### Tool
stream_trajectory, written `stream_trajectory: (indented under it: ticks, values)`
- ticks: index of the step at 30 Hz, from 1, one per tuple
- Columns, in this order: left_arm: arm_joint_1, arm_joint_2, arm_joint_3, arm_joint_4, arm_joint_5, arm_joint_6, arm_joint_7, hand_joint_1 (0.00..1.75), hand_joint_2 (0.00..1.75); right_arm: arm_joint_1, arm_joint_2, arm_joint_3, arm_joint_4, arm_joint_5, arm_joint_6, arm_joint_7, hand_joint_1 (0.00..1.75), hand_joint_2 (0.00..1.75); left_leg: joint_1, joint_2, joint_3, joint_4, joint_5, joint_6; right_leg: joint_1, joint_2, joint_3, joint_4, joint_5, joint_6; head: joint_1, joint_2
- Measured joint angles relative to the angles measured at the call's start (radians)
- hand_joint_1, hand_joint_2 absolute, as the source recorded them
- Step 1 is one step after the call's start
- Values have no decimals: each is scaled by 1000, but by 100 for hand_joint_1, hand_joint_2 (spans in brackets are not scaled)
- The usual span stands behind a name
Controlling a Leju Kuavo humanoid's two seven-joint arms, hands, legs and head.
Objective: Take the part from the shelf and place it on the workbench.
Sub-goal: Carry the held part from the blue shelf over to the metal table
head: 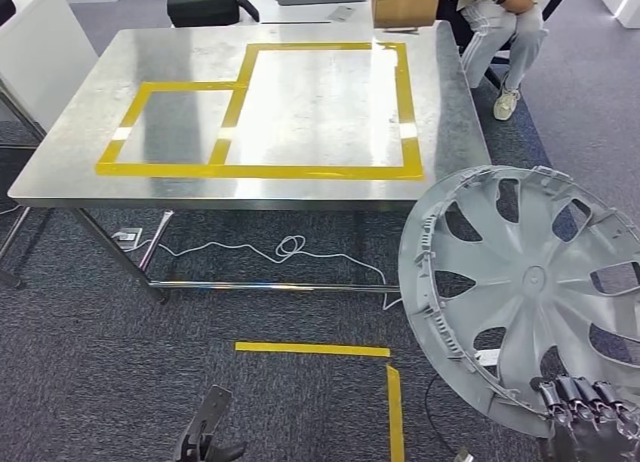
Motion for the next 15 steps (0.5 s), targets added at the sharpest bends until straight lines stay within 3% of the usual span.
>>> stream_trajectory:
  ticks: [5,10,15]
  values:
    - [0,0,0,0,0,0,0,0,175,0,0,0,0,0,0,-1,175,175,2,1,2,-6,0,-1,6,-2,1,1,-5,-10,0,0]
    - [0,0,0,0,0,0,0,0,175,0,0,0,0,0,0,-1,175,175,6,1,1,-8,-3,-27,9,-3,1,1,-6,-12,1,0]
    - [0,0,0,0,0,0,0,0,175,0,0,1,0,0,0,-1,175,175,6,2,0,-8,-5,-32,8,-4,5,-5,-6,-12,1,0]
